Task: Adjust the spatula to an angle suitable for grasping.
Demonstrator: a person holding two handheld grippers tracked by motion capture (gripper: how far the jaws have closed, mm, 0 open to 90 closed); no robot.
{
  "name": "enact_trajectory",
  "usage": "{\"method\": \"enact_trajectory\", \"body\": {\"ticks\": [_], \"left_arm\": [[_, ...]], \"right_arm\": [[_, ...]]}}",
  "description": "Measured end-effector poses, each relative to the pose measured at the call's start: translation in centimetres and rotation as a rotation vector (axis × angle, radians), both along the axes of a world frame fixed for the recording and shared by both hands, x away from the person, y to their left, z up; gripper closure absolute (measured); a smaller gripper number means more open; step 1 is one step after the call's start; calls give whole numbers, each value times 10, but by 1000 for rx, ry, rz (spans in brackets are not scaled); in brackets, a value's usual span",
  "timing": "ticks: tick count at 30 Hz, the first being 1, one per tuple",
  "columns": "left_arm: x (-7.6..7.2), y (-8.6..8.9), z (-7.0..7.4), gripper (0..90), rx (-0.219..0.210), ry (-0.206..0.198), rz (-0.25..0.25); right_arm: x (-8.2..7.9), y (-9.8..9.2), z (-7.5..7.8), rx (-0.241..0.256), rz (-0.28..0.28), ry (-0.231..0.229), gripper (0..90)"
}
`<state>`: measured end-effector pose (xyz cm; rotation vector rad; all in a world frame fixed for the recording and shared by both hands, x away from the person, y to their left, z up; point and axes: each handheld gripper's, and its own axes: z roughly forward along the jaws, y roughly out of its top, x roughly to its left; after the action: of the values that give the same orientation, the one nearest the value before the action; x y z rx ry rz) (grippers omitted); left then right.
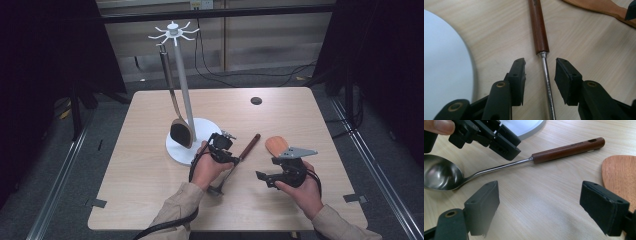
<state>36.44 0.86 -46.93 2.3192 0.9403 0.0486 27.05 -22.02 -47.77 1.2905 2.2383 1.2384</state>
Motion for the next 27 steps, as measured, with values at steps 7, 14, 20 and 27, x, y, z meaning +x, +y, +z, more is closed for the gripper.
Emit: {"method": "enact_trajectory", "body": {"ticks": [7, 14, 20, 27], "left_arm": [[4, -11, -3, 707, 66, 44, -28], [6, -23, -9, 776, 112, 64, -8], [4, -21, -7, 838, 148, 67, -17], [-4, 4, -5, 844, 168, 74, -11]], "right_arm": [[2, -3, 2, -26, -13, -22, 137], [4, -6, 2, -35, -24, -15, 135], [6, -6, 3, -34, -26, -15, 135], [10, -1, 3, -28, -9, -13, 128]]}}
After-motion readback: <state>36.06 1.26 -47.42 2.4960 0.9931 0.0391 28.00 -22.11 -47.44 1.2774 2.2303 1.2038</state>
